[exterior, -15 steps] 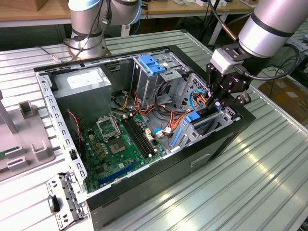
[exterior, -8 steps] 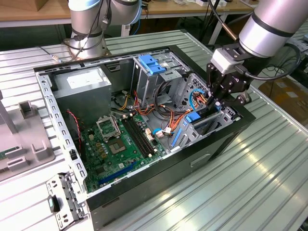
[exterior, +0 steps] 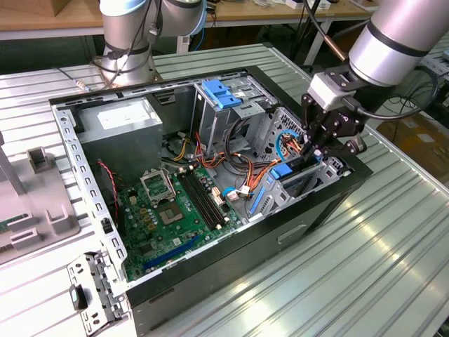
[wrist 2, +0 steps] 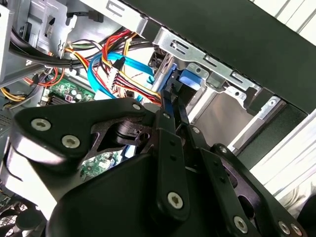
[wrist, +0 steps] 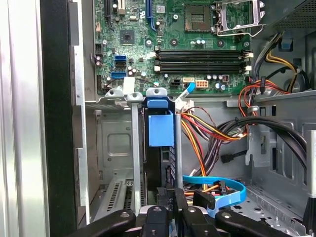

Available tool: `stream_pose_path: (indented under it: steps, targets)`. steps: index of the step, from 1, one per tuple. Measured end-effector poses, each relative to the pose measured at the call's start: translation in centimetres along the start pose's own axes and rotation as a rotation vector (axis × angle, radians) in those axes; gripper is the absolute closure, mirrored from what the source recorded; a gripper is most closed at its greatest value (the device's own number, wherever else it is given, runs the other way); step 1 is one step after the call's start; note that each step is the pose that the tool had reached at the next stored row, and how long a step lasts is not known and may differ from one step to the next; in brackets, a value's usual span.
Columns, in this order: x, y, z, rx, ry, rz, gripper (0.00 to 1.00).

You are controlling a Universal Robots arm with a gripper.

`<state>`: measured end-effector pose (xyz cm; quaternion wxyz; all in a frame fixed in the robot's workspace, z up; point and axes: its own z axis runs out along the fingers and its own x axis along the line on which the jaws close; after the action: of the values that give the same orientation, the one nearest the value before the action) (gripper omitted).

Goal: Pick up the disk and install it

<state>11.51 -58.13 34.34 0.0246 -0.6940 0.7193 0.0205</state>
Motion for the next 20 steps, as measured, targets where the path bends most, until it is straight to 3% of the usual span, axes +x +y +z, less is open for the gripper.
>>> stream_pose_path:
  steps: [20]
  targets:
    - [-0.39, -0.03, -0.37, -0.0003, -0.0038, -0.001, 0.83]
